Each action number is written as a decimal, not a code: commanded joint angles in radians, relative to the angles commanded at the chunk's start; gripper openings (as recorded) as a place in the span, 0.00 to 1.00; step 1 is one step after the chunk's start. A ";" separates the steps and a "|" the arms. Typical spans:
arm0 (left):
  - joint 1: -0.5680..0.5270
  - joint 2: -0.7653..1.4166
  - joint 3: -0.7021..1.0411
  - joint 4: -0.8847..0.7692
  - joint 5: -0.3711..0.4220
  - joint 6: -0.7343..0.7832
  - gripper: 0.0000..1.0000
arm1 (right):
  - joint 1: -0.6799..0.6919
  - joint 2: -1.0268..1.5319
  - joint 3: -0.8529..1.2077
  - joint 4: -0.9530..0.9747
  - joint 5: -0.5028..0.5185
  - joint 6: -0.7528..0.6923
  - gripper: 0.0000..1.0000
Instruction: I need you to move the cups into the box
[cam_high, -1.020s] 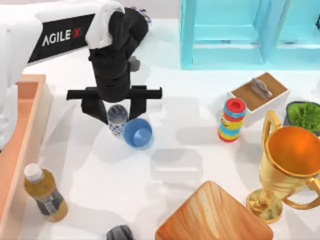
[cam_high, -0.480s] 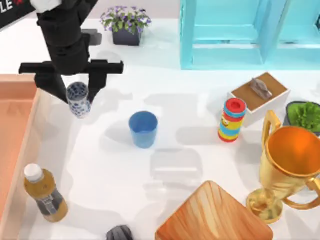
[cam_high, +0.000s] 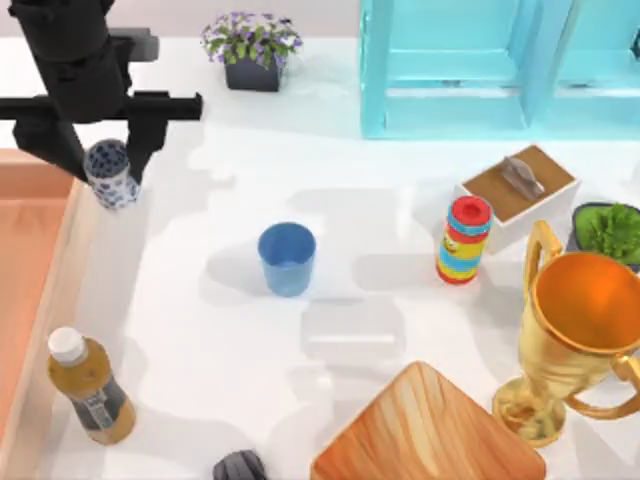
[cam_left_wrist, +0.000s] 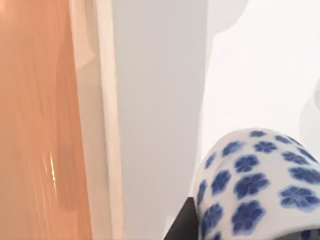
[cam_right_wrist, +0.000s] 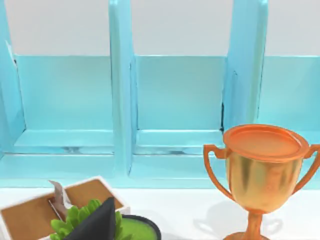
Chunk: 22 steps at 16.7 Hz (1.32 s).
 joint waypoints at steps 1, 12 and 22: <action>0.012 -0.012 -0.012 -0.001 0.000 0.013 0.00 | 0.000 0.000 0.000 0.000 0.000 0.000 1.00; 0.575 -0.566 -0.516 -0.052 0.003 0.561 0.00 | 0.000 0.000 0.000 0.000 0.000 0.000 1.00; 0.633 -0.622 -0.613 -0.015 0.001 0.628 0.00 | 0.000 0.000 0.000 0.000 0.000 0.000 1.00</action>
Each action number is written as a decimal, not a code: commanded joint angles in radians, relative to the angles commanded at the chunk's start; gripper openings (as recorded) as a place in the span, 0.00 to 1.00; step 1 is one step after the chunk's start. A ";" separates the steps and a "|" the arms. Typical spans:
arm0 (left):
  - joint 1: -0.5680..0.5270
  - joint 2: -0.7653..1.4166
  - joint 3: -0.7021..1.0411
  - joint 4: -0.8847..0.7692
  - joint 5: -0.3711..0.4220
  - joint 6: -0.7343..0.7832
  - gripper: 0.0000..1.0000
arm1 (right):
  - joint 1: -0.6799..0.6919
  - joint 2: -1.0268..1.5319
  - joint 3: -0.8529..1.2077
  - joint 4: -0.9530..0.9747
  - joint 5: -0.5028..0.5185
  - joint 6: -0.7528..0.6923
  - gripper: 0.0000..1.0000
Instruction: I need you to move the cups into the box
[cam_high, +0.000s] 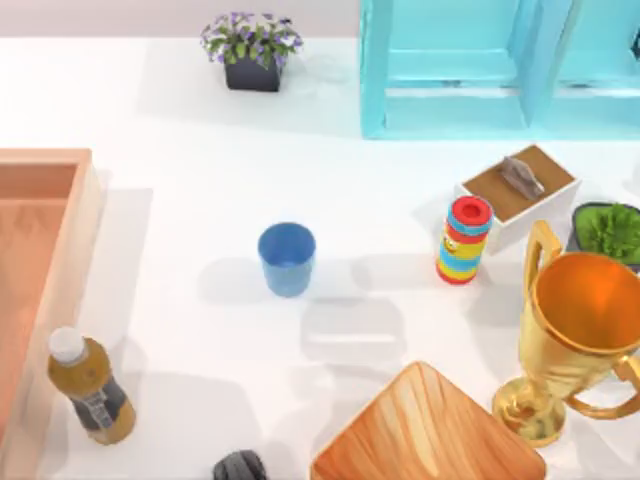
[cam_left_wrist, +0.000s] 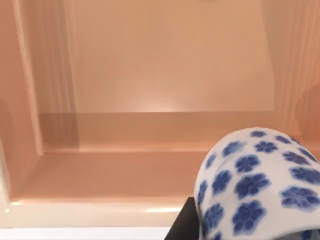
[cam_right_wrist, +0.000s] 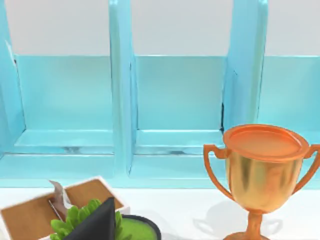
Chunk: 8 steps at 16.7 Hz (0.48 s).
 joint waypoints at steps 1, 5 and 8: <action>0.001 0.000 -0.033 0.034 0.000 0.001 0.00 | 0.000 0.000 0.000 0.000 0.000 0.000 1.00; 0.009 0.002 -0.188 0.192 0.003 0.002 0.00 | 0.000 0.000 0.000 0.000 0.000 0.000 1.00; 0.011 0.002 -0.213 0.217 0.004 0.002 0.00 | 0.000 0.000 0.000 0.000 0.000 0.000 1.00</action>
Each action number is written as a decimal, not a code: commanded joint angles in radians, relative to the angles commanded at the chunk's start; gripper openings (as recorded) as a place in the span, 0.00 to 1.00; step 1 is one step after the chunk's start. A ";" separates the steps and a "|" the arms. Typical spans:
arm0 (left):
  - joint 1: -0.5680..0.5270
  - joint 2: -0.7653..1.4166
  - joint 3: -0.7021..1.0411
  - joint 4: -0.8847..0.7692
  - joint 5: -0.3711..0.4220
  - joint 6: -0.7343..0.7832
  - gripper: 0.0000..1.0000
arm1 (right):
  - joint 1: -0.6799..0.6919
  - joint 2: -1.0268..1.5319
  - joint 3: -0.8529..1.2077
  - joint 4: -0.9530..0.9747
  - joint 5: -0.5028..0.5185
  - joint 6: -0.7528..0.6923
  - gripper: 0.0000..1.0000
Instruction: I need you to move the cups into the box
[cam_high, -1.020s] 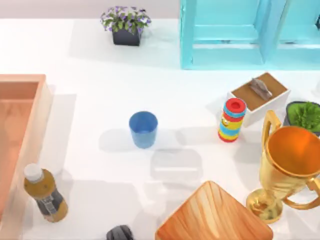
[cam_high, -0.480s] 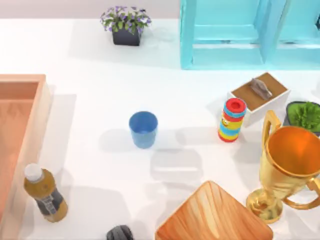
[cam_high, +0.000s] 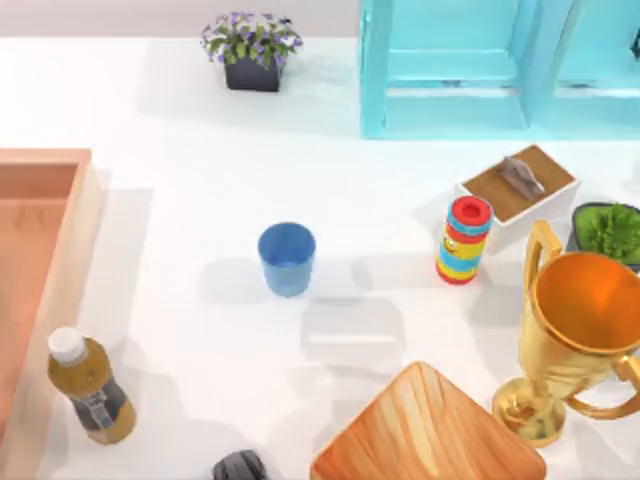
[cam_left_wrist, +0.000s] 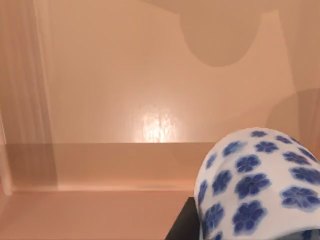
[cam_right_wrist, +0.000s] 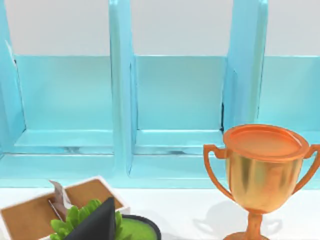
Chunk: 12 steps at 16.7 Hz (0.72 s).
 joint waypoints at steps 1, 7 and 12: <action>0.000 0.000 0.000 0.000 0.000 0.000 0.00 | 0.000 0.000 0.000 0.000 0.000 0.000 1.00; 0.000 0.000 0.000 0.000 0.000 0.000 0.38 | 0.000 0.000 0.000 0.000 0.000 0.000 1.00; 0.000 0.000 0.000 0.000 0.000 0.000 0.75 | 0.000 0.000 0.000 0.000 0.000 0.000 1.00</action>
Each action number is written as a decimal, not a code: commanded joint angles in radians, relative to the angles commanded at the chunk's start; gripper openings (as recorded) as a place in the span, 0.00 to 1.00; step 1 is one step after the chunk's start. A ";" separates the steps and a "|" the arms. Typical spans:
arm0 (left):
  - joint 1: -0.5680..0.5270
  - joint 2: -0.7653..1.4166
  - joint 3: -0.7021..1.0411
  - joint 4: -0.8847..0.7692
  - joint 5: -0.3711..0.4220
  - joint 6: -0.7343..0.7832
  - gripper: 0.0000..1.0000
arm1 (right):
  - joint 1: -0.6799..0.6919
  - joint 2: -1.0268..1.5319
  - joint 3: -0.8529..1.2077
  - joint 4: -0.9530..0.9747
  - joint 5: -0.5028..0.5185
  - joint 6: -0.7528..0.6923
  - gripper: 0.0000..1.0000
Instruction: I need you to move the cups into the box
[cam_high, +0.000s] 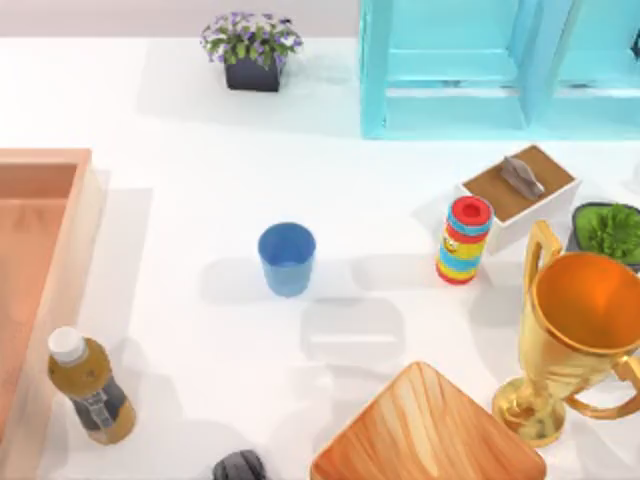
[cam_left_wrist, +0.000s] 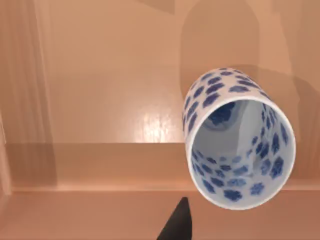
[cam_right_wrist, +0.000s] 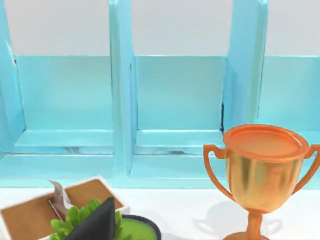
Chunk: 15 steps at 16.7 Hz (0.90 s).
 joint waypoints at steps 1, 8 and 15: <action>0.000 0.000 0.000 0.000 0.000 0.000 0.83 | 0.000 0.000 0.000 0.000 0.000 0.000 1.00; 0.000 0.000 0.000 0.000 0.000 0.000 1.00 | 0.000 0.000 0.000 0.000 0.000 0.000 1.00; -0.001 0.002 0.041 -0.040 0.000 0.000 1.00 | 0.000 0.000 0.000 0.000 0.000 0.000 1.00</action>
